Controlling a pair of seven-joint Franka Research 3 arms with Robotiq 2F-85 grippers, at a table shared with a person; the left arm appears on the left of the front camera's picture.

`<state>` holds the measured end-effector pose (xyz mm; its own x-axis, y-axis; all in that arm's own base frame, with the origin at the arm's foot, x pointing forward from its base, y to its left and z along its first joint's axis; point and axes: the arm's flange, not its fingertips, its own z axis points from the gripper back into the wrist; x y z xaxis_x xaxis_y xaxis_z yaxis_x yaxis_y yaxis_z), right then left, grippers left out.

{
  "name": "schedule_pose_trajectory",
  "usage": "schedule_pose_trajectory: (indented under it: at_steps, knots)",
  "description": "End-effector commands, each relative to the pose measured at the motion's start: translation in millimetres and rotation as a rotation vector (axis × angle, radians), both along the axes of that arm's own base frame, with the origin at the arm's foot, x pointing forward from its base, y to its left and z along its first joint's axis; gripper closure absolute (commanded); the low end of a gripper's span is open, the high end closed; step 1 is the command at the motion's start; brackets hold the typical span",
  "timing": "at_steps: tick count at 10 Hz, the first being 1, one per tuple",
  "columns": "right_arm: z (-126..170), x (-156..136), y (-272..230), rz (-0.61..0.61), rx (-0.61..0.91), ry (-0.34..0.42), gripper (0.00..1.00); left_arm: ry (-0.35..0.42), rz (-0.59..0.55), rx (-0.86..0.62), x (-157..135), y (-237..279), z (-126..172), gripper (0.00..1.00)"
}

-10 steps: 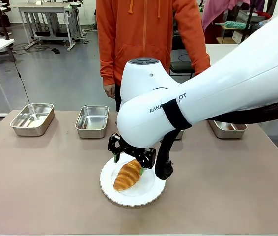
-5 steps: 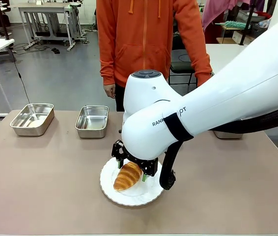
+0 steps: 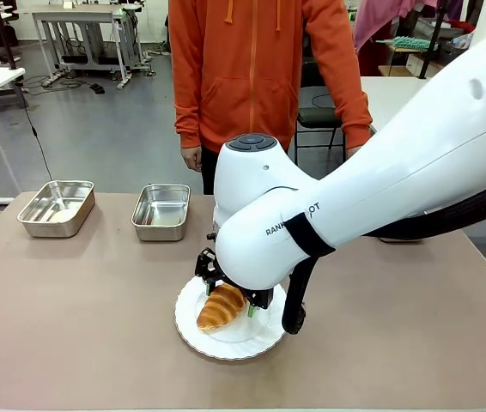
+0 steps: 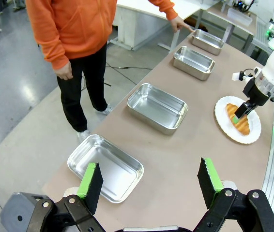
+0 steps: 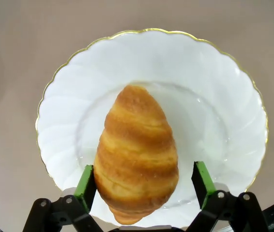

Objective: Place the bread in the container.
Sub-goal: Place the Butter Roll into the Airtight Container indicated by the human.

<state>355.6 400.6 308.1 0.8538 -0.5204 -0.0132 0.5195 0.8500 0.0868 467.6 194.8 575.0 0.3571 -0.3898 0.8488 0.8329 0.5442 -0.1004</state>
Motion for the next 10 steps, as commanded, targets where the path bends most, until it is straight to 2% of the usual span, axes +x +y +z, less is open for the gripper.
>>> schedule_pose_trajectory:
  at_steps: [1,4,5,6,7,8,9,10]
  knots:
    - [-9.6,4.4,11.4,-0.026,-0.018,-0.022,0.00,-0.013,-0.009,0.001,-1.7,-1.0,2.1,0.00]
    - [-9.2,4.4,13.5,-0.022,-0.017,-0.002,0.00,-0.013,-0.009,0.001,-1.7,-1.0,2.1,0.00]
    - [-9.3,4.0,13.6,-0.019,-0.015,0.010,0.20,-0.013,-0.009,0.001,-1.7,-1.0,2.1,0.00]
    - [-8.8,3.7,14.0,-0.016,-0.013,0.019,0.20,-0.013,-0.009,0.001,-1.7,-1.0,2.1,0.00]
    - [-8.1,3.9,14.1,-0.018,-0.019,0.023,0.39,-0.013,-0.009,0.001,-1.7,-1.0,2.1,0.00]
    - [-7.8,4.1,13.6,-0.021,-0.024,0.026,0.22,-0.013,-0.009,0.001,-1.7,-1.0,2.1,0.00]
    - [-5.4,4.1,12.4,-0.013,-0.025,0.021,0.59,-0.013,-0.009,0.001,-1.7,-1.0,2.1,0.00]
    - [-0.6,3.7,14.0,0.071,-0.056,0.041,0.29,-0.013,-0.009,0.001,-1.7,-1.0,2.1,0.00]
